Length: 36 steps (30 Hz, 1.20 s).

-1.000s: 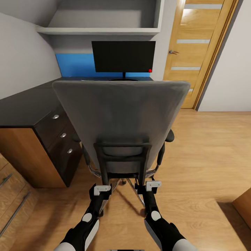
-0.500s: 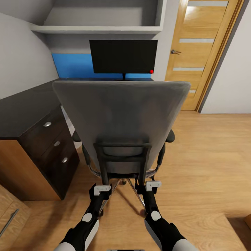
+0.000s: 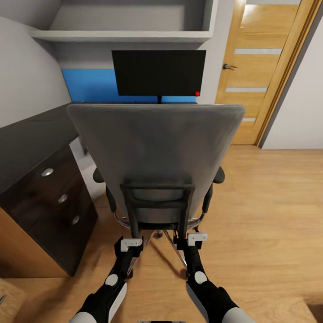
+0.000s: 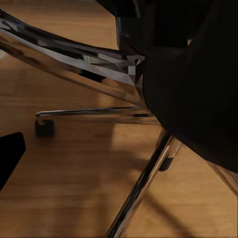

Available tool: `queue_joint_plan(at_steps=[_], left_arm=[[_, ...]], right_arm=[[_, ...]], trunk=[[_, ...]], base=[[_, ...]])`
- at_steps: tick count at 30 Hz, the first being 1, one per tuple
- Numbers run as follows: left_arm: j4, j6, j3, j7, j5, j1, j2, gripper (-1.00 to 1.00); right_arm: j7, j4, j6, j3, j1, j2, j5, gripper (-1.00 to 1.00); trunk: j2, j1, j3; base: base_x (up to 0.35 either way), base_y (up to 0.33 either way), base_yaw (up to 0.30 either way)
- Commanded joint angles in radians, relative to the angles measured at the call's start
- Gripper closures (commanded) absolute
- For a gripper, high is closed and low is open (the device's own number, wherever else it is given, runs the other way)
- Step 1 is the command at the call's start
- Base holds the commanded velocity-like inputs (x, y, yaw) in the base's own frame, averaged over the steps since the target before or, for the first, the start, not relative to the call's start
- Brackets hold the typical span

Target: In the bedroom, organize the workspace by keeping the computer under the desk, ensuring the monitor is on the desk, placing the keyboard on the desk next to the monitor, placing the mouse on the desk next to the keyboard, moving the folder from the swivel chair onto the desk next to the mouse, stacking the notebook on top of the folder with the pen on top of the notebook, and positioning the swivel chair next to the desk.

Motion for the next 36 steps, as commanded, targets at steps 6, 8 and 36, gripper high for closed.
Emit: queue_joint_plan(at_steps=[6, 8, 36], left_arm=[[0.0, -0.004, 0.005, 0.015, 0.011, -0.001, 0.003, -1.0], [0.0, -0.004, 0.004, 0.015, 0.012, -0.001, 0.003, -1.0], [0.0, -0.004, 0.004, 0.015, 0.012, -0.001, 0.003, -1.0]], right_arm=[[-0.011, 0.0, -0.01, 0.002, -0.002, -0.002, -0.023, -1.0], [-0.011, 0.001, -0.01, 0.002, -0.002, -0.002, -0.023, -1.0], [-0.011, -0.001, -0.01, 0.0, -0.002, -0.002, -0.023, -1.0]], trunk=[[0.0, 0.0, -0.001], [0.0, 0.0, -0.001], [0.0, 0.0, -0.001]], base=[[0.289, 0.0, 0.0], [0.289, 0.0, 0.0], [0.289, 0.0, 0.0]])
